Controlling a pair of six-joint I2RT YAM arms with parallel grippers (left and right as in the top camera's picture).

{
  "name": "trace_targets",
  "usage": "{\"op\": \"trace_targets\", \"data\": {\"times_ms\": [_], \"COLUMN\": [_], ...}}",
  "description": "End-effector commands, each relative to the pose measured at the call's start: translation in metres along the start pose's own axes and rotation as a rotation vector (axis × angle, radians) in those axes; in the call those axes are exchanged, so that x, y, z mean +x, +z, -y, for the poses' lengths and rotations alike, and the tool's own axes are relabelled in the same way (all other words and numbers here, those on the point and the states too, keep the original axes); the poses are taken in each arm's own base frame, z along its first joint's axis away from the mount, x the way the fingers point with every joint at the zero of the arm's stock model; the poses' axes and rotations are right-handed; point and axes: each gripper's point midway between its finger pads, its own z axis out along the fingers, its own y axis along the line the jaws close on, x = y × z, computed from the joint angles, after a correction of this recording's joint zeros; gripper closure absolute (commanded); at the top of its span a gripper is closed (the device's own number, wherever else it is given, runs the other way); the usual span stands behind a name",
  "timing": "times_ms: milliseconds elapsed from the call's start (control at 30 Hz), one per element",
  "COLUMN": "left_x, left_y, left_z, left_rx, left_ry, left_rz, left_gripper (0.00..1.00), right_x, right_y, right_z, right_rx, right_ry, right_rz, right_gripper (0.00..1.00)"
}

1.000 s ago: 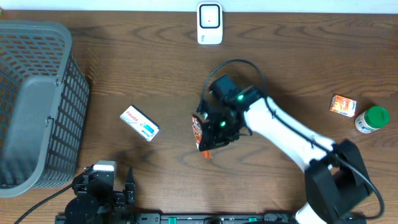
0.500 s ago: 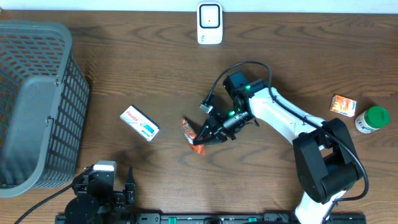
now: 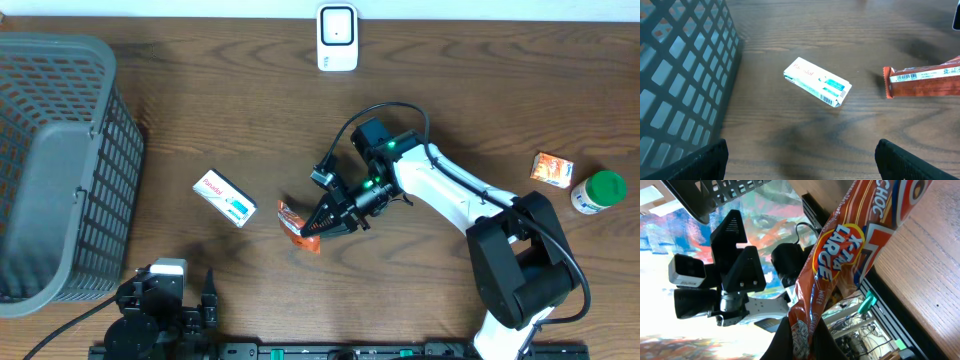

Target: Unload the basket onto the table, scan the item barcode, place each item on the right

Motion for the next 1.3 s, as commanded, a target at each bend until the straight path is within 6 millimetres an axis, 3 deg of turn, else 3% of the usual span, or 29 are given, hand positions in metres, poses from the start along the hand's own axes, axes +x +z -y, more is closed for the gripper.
{"op": "trace_targets", "data": {"times_ms": [0, 333, 500, 800, 1033, 1267], "left_x": [0.0, 0.0, 0.0, 0.0, 0.0, 0.0], "left_y": [0.0, 0.0, 0.0, 0.0, 0.0, 0.0], "left_z": [0.0, 0.0, 0.0, 0.0, 0.0, 0.0], "left_rx": [-0.001, -0.001, -0.001, -0.001, -0.001, -0.001], "left_ry": [-0.004, -0.004, -0.004, -0.004, -0.004, -0.004], "left_rz": [0.004, 0.004, 0.004, 0.004, 0.004, 0.004], "left_gripper": [0.07, 0.07, 0.07, 0.07, 0.07, 0.07], "right_x": [0.004, -0.012, -0.026, -0.031, -0.029, -0.038], "right_y": [0.004, 0.003, 0.005, 0.011, -0.021, -0.063], "right_z": [-0.007, 0.021, 0.026, 0.049, 0.099, 0.132], "right_rx": [-0.038, 0.123, 0.119, 0.112, 0.365, 0.509], "right_ry": [-0.005, 0.067, 0.083, 0.168, 0.296, 0.382], "right_rz": [-0.021, 0.047, 0.071, 0.041, 0.131, 0.251], "right_gripper": [0.99, 0.99, 0.99, 0.99, 0.99, 0.99]}}
